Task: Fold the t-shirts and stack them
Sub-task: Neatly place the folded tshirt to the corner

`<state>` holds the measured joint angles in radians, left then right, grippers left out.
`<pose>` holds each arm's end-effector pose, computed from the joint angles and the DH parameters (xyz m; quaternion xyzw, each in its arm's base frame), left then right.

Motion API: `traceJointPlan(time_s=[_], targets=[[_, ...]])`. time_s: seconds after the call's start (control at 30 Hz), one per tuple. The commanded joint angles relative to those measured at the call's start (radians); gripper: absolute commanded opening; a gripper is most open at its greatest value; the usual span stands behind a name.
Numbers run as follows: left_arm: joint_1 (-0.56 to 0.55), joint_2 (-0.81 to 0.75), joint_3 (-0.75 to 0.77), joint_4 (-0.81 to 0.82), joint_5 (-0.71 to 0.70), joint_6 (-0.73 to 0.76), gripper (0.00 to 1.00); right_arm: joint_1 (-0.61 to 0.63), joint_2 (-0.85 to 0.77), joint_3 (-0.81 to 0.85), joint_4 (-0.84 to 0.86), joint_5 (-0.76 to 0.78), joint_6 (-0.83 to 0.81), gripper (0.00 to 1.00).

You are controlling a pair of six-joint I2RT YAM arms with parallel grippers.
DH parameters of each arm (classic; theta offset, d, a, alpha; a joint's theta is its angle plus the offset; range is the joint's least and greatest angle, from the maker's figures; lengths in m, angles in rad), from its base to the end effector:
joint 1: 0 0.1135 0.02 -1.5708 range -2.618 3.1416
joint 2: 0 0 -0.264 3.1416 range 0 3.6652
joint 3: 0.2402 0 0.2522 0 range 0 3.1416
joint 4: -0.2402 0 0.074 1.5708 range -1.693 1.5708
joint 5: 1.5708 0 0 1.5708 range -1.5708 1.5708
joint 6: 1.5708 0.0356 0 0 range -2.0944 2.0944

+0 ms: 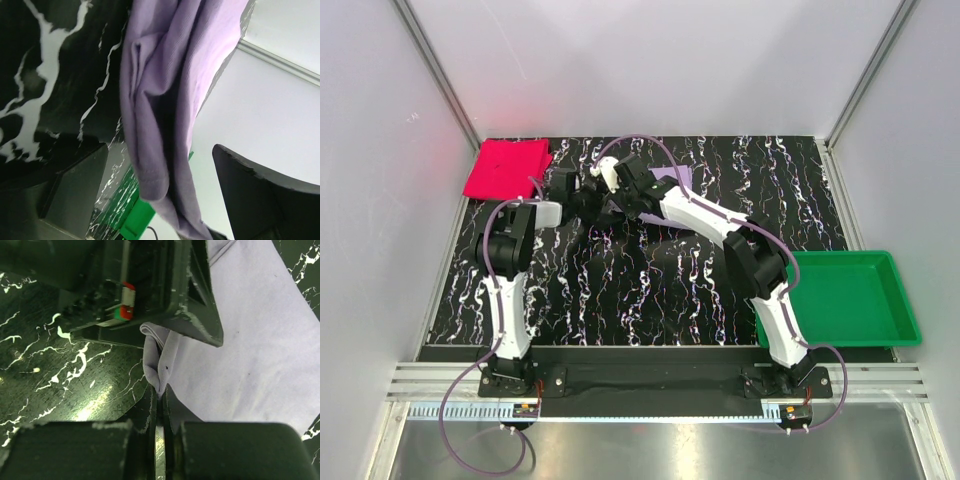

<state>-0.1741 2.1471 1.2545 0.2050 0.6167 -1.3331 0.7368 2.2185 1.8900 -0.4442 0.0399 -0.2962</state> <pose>0.4336 -0.0972 0.1164 -0.3632 0.7918 -0.4787 0.1092 0.3779 0.3409 0.2253 -0.4482 0.8049 0.0669 0.3831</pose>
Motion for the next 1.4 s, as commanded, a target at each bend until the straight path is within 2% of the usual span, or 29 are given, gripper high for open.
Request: traceJointPlan(time_s=[0.0, 0.13, 0.43, 0.63, 0.87, 0.97, 1.23, 1.37], targets=[[-0.004, 0.063, 0.034, -0.087, -0.066, 0.002, 0.95, -0.002, -0.077, 0.004, 0.041, -0.035, 0.023, 0.0], [-0.004, 0.095, 0.088, -0.122, -0.081, 0.012, 0.92, -0.004, -0.083, 0.0, 0.044, -0.037, 0.031, 0.0], [-0.007, 0.14, 0.158, -0.174, -0.103, 0.026, 0.75, -0.01, -0.1, -0.022, 0.056, -0.069, 0.034, 0.0], [-0.007, 0.145, 0.197, -0.257, -0.152, 0.077, 0.81, -0.019, -0.109, -0.029, 0.061, -0.089, 0.045, 0.0], [-0.007, 0.158, 0.221, -0.3, -0.196, 0.112, 0.83, -0.033, -0.137, -0.045, 0.067, -0.098, 0.054, 0.0], [-0.002, 0.162, 0.264, -0.374, -0.221, 0.132, 0.83, -0.037, -0.132, -0.037, 0.061, -0.103, 0.051, 0.0], [0.01, 0.207, 0.365, -0.406, -0.225, 0.121, 0.8, -0.04, -0.131, -0.042, 0.05, -0.13, 0.055, 0.0], [0.025, 0.218, 0.362, -0.382, -0.229, 0.12, 0.76, -0.039, -0.138, -0.055, 0.058, -0.127, 0.051, 0.0]])
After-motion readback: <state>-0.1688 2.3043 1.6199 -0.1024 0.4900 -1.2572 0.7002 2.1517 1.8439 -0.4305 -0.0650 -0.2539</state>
